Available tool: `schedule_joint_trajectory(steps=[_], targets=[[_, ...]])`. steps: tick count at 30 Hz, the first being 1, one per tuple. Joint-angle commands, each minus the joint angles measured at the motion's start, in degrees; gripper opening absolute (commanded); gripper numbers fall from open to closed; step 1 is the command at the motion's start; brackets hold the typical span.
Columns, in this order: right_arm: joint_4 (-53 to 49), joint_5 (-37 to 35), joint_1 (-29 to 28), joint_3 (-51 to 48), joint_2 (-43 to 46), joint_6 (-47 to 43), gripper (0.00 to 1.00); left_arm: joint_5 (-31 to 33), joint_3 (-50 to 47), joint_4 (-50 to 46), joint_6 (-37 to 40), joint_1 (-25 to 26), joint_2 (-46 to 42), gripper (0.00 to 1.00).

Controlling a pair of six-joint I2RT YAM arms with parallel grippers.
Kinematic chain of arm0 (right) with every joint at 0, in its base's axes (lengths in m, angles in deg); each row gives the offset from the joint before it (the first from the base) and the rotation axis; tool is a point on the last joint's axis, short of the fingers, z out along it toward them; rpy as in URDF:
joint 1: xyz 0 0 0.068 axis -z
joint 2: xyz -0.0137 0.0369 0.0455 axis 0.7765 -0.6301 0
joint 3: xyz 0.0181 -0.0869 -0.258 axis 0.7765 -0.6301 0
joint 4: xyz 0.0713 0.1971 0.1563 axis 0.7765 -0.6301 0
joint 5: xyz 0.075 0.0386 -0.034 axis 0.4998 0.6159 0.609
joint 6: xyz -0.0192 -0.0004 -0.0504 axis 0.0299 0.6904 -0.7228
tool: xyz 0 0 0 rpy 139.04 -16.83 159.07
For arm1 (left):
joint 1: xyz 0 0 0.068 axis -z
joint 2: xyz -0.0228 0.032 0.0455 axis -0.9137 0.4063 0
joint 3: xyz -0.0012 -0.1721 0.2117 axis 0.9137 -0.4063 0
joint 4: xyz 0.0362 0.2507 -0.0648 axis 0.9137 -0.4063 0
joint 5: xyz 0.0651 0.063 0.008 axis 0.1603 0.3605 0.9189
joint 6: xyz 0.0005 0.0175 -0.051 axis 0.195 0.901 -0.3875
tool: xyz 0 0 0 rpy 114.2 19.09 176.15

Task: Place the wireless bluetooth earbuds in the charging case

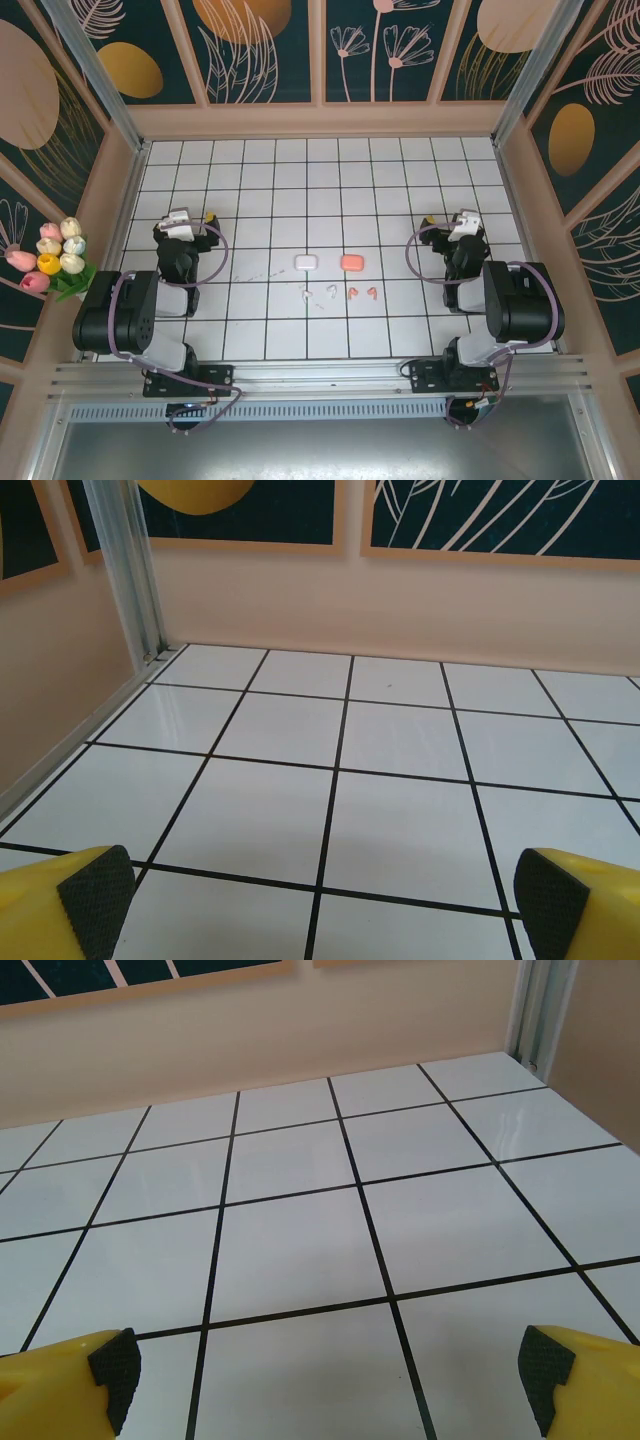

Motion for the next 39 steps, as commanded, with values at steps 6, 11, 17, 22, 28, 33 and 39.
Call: schedule_joint_trajectory(steps=[6,11,17,22,28,33,39], targets=[[2.2,1.2,0.0,1.0,0.0,0.2,0.99,0.8,0.3,1.3,-0.6,0.1,-0.3,0.99],[2.2,1.3,0.0,1.1,0.0,0.2,0.99,0.8,0.7,0.8,-0.6,0.1,-0.1,0.99],[2.1,1.7,0.2,1.1,0.0,0.3,0.99,0.8,1.2,-0.1,-0.6,0.1,0.1,0.99],[2.1,3.3,1.1,1.1,0.0,0.8,0.99,0.8,1.2,-0.1,-0.6,0.1,0.1,0.99],[0.7,0.8,1.3,1.4,1.8,1.9,0.99,1.7,0.6,0.6,-0.7,0.1,-0.8,0.99],[-33.0,-6.5,-0.1,14.1,13.3,9.5,0.99,10.2,11.3,-24.7,-3.9,0.1,-8.7,0.99],[-67.6,-4.5,0.3,31.3,13.1,29.7,0.99,8.4,24.6,-49.0,-15.4,0.1,-13.0,0.99]])
